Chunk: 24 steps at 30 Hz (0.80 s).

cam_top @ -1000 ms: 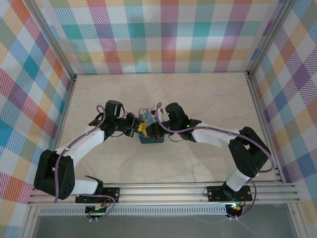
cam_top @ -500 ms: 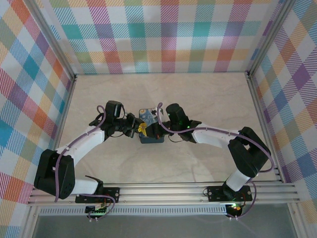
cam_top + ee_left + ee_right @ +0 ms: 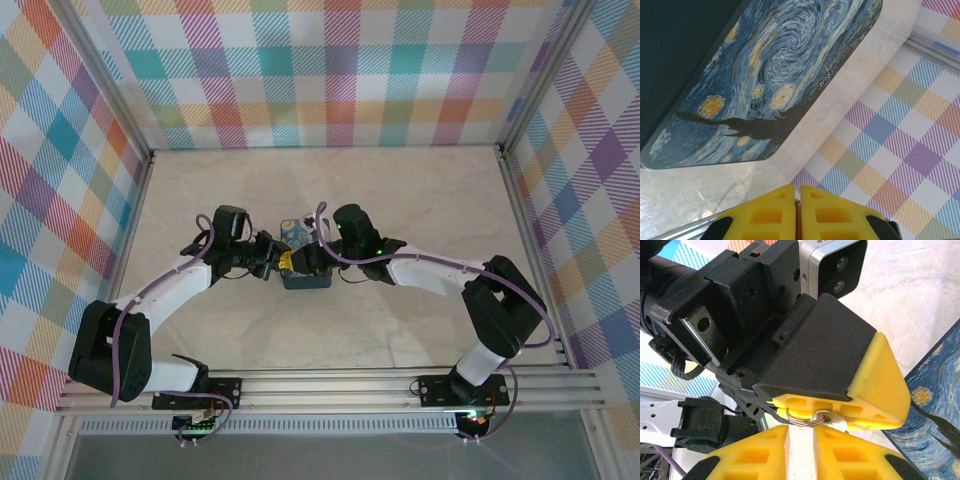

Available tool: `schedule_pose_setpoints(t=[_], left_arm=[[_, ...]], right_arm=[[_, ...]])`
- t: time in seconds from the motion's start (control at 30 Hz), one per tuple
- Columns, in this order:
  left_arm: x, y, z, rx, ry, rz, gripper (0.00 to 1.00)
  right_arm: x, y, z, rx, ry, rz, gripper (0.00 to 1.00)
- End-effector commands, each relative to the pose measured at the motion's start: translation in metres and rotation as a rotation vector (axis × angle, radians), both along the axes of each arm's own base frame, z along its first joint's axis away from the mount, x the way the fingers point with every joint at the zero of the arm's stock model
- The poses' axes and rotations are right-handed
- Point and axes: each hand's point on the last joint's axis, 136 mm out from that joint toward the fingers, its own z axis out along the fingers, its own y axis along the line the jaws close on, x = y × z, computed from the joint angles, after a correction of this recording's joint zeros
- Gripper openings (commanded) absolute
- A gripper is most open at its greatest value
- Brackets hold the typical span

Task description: Unlock a padlock with a key

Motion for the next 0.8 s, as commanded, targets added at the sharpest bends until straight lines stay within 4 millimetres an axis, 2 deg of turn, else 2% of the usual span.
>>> schedule_pose_setpoints(t=[0.0,0.13,0.3,0.63,0.77], left_arm=[[-0.007,-0.001,-0.005,-0.006,0.008,-0.021,0.00],[-0.006,-0.002,-0.005,-0.007,0.010,-0.023,0.00],[-0.007,-0.001,-0.007,-0.004,0.017,-0.022,0.00],[-0.007,0.003,-0.009,0.031,0.024,-0.036,0.00],[-0.008,0.002,-0.007,0.022,0.022,-0.036,0.00]], right_arm=[[0.005,0.010,0.018,0.046,-0.031,0.018,0.19],[0.003,0.014,0.014,0.041,-0.024,0.031,0.21],[0.008,0.013,0.004,-0.028,-0.042,-0.013,0.29],[0.016,-0.015,0.003,-0.139,-0.124,-0.094,0.39],[0.021,-0.016,0.002,-0.135,-0.128,-0.095,0.42]])
